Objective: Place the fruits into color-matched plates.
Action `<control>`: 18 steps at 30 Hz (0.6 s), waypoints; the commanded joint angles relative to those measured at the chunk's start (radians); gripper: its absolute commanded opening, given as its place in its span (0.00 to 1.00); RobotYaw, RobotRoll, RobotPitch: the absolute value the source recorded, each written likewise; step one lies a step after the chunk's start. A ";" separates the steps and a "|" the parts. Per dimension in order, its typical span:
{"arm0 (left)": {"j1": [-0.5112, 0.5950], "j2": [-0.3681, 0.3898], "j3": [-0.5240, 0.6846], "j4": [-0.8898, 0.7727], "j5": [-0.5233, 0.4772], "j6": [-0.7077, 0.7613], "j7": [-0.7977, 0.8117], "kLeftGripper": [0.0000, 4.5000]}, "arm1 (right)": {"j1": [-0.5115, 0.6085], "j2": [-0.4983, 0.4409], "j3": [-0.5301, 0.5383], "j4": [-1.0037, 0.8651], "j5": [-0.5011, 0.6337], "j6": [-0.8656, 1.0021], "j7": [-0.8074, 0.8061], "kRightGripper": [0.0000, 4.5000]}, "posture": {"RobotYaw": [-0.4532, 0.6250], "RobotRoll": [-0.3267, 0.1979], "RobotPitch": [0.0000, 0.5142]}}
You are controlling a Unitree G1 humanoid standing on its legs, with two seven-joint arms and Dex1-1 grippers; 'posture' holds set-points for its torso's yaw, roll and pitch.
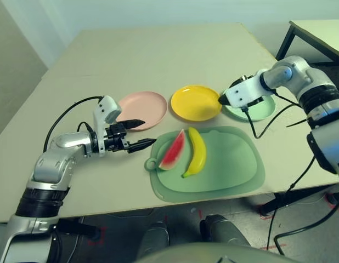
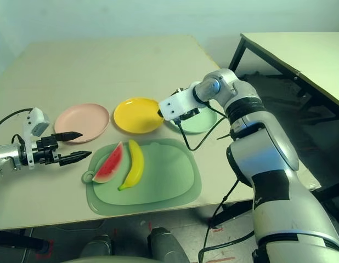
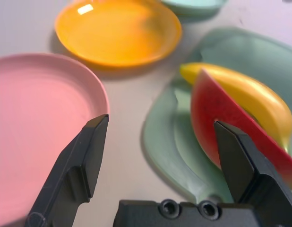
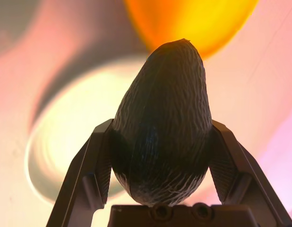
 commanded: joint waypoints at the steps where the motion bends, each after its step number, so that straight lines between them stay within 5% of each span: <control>1: -0.005 -0.030 0.016 -0.034 -0.029 -0.017 0.004 1.00 | -0.013 0.006 0.015 0.035 -0.045 0.041 -0.063 0.69 | 0.36 0.62 0.05; 18: 0.009 -0.011 0.014 -0.113 -0.093 -0.005 -0.025 1.00 | 0.050 0.029 -0.014 0.066 -0.063 0.113 -0.083 0.69 | 0.36 0.62 0.07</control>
